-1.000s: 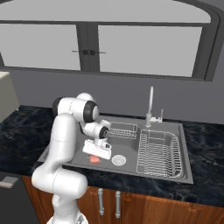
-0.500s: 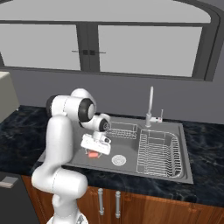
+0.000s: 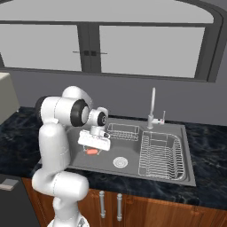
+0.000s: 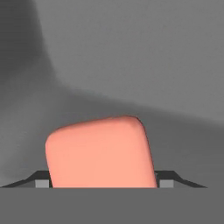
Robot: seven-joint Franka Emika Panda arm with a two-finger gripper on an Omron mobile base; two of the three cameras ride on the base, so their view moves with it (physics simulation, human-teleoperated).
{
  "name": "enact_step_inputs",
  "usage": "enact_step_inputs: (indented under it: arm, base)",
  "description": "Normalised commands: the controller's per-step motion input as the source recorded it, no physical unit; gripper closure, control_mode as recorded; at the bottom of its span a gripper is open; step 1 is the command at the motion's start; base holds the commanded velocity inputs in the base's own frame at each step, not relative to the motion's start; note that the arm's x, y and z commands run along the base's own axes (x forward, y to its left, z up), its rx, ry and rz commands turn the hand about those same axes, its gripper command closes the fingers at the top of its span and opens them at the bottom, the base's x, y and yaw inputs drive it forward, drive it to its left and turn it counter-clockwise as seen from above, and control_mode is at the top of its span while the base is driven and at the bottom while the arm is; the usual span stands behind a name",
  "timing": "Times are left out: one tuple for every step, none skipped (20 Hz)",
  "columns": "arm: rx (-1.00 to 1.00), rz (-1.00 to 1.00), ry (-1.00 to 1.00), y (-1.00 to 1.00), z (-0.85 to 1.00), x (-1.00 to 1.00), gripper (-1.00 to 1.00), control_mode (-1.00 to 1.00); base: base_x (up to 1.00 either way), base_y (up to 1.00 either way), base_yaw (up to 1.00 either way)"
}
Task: Pick up the bar soap and soap dispenser from the sink, and place them back in the cabinet, and close the cabinet doors.
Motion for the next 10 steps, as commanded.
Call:
enact_step_inputs:
  arm:
    - [0.02, 0.08, 0.0, 0.0, 0.61, -0.25, 1.0, -1.0]
    - [0.02, 0.09, 0.0, 0.0, 0.62, -0.23, 1.0, -1.0]
    - [0.03, 0.09, 0.0, 0.0, 0.61, -0.24, 1.0, -1.0]
    - [0.03, 0.09, 0.0, 0.0, 0.62, -0.24, 1.0, -1.0]
    - [0.03, 0.09, 0.0, 0.0, 0.62, -0.24, 1.0, -1.0]
    - [0.03, 0.1, 0.0, 0.0, 0.62, -0.25, 1.0, -1.0]
    - [0.04, 0.09, 0.0, 0.01, 0.62, -0.24, 1.0, -1.0]
    - [0.05, 0.1, 0.0, 0.02, 0.63, -0.24, 1.0, -1.0]
    - [0.05, 0.1, 0.0, 0.03, 0.64, -0.22, 1.0, -1.0]
    - [0.06, 0.1, -0.02, 0.03, 0.63, -0.23, 1.0, -1.0]
  base:
    - [0.0, 0.0, 0.0]
    - [0.0, 0.0, 0.0]
    - [0.0, 0.0, 0.0]
    - [0.0, 0.0, 0.0]
    - [0.0, 0.0, 0.0]
    - [0.0, 0.0, 0.0]
    - [0.0, 0.0, 0.0]
    - [0.0, 0.0, 0.0]
    - [0.0, 0.0, 0.0]
    - [0.0, 0.0, 0.0]
